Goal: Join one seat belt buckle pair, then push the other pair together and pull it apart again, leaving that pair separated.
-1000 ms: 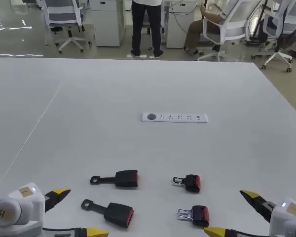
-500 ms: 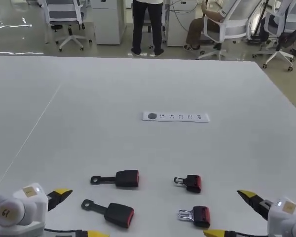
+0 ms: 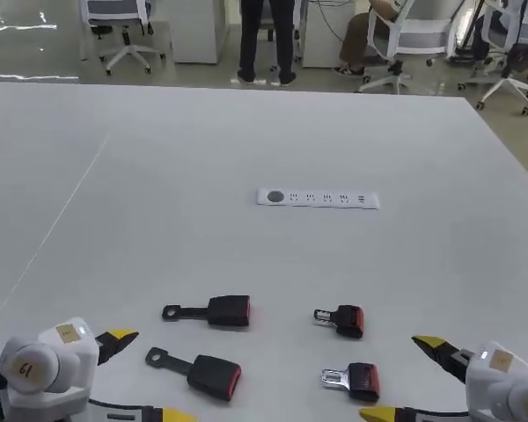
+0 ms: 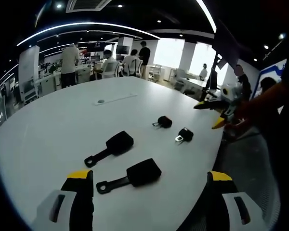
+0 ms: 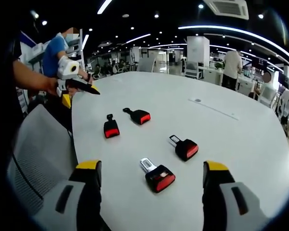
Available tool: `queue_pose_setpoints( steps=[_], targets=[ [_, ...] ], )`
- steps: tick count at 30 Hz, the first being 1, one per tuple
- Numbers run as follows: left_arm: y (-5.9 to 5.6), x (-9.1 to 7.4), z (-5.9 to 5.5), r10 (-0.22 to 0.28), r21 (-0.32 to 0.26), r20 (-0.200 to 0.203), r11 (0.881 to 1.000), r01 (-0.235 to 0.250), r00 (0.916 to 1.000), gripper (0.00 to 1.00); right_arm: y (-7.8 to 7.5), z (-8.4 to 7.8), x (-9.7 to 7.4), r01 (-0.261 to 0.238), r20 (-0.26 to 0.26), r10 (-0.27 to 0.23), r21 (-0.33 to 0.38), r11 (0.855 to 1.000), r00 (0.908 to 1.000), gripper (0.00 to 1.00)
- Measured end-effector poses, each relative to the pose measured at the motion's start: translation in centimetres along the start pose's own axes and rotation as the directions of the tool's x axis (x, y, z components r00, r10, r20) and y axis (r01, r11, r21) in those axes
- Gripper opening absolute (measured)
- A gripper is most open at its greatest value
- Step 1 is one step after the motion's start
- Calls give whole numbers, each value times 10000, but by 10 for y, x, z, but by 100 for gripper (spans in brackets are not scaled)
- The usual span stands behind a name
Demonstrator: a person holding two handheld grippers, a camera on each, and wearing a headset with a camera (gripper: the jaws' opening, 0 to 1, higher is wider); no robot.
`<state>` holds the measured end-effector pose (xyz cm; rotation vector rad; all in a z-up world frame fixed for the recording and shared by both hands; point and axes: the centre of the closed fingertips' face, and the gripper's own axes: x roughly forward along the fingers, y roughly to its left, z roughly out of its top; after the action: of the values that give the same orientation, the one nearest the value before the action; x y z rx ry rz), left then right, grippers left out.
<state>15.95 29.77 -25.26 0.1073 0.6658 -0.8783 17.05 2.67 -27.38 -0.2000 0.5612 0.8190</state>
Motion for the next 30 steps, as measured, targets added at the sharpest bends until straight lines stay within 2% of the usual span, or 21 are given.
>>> queue_pose_setpoints(
  steps=[4,12,17,23,25,30],
  targets=[
    [1,6,-1,-144,90,-161,9999,146,9998,98,1,-4,7,-303,-313,300,-101,9995,9991,89],
    [5,19,-1,-381,173,-378,9991,388,9986,98,-6,-8,20,-572,-705,549,-301,9979,9960,88],
    [11,28,-4,-555,254,-594,9980,571,9967,97,-10,-12,29,-799,-978,757,-399,9960,9923,87],
    [18,40,-9,-855,504,-1000,9946,908,9913,95,-11,-20,40,-1185,-1388,1116,-424,9920,9840,86],
    [21,44,-13,-859,891,-1316,9912,981,9876,94,-12,-21,43,-1242,-1461,1162,-469,9912,9824,85],
    [22,52,-14,-1128,964,-1503,9871,1281,9822,92,-14,-25,49,-1516,-1725,1388,-630,9864,9752,83]
  ],
)
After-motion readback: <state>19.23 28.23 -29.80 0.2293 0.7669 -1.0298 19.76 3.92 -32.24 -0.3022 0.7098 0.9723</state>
